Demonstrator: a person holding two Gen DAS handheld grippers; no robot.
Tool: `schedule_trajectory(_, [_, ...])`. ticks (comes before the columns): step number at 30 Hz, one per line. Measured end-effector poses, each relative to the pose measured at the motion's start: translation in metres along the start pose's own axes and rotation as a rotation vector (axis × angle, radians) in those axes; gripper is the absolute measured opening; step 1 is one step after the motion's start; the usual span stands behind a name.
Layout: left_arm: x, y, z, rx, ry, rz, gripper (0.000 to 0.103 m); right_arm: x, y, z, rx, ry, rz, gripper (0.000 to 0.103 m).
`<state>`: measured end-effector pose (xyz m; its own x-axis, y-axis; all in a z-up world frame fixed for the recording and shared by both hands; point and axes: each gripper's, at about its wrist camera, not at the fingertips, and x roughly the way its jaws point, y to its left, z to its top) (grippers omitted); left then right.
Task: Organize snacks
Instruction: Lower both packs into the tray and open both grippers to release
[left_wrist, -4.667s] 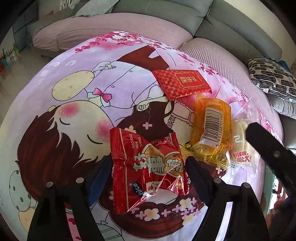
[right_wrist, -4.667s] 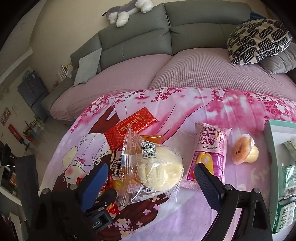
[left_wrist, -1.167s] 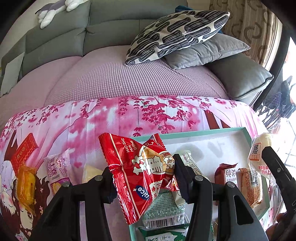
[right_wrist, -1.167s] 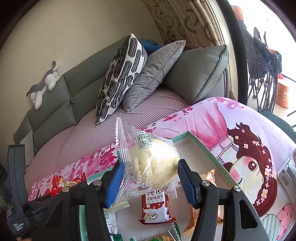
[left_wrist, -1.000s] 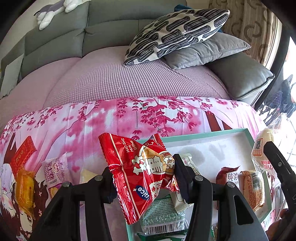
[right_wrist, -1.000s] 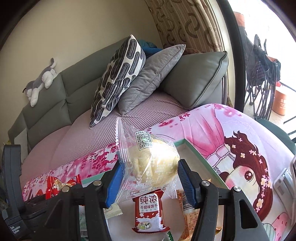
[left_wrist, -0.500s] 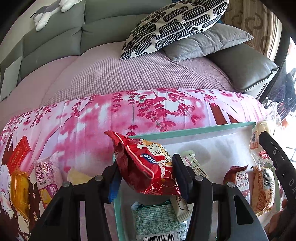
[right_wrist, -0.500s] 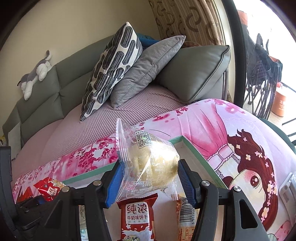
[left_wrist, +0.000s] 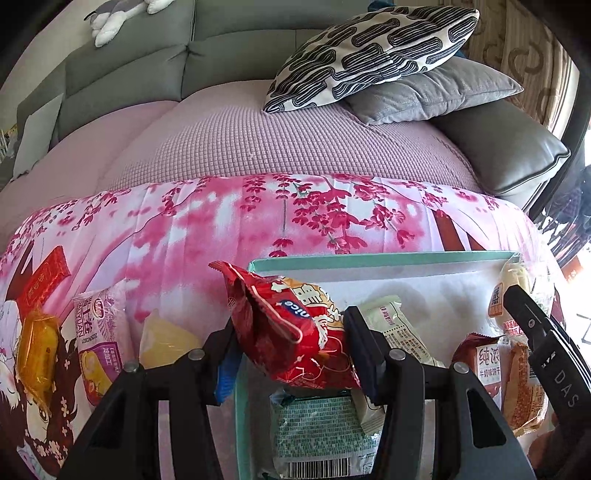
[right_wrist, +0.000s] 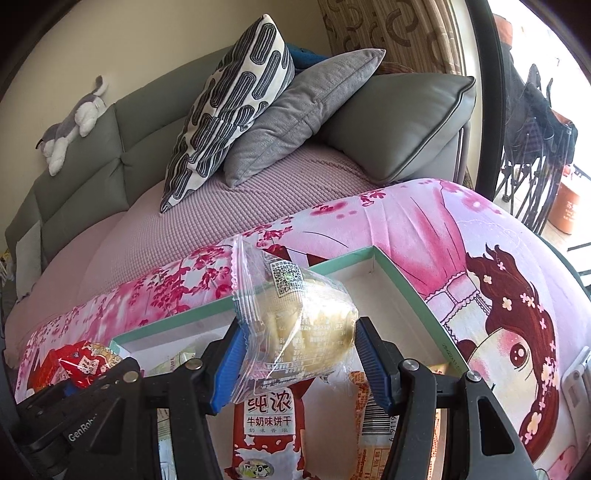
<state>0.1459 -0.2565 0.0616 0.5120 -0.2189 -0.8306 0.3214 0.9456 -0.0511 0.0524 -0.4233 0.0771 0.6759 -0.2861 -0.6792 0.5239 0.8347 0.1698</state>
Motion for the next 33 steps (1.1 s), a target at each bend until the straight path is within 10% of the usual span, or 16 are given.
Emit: schedule_trajectory(33, [-0.035,0.015,-0.007,-0.105,-0.099,0.064,0.089,-0.021,0.011,0.001,-0.104,-0.064,0.077,0.093])
